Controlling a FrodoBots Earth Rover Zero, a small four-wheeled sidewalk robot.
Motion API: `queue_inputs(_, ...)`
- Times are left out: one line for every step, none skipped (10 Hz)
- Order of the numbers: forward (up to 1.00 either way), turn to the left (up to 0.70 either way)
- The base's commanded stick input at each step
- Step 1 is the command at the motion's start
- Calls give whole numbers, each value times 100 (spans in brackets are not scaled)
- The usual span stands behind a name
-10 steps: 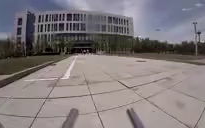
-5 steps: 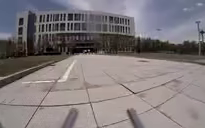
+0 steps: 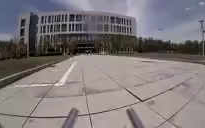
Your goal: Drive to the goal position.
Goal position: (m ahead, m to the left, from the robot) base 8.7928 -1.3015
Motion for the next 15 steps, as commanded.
queue_inputs(50,0)
queue_inputs(50,0)
queue_inputs(50,0)
queue_inputs(50,0)
queue_inputs(50,0)
queue_inputs(50,0)
queue_inputs(50,0)
queue_inputs(50,0)
queue_inputs(50,0)
queue_inputs(50,0)
queue_inputs(50,0)
queue_inputs(50,0)
queue_inputs(50,0)
queue_inputs(50,0)
queue_inputs(50,0)
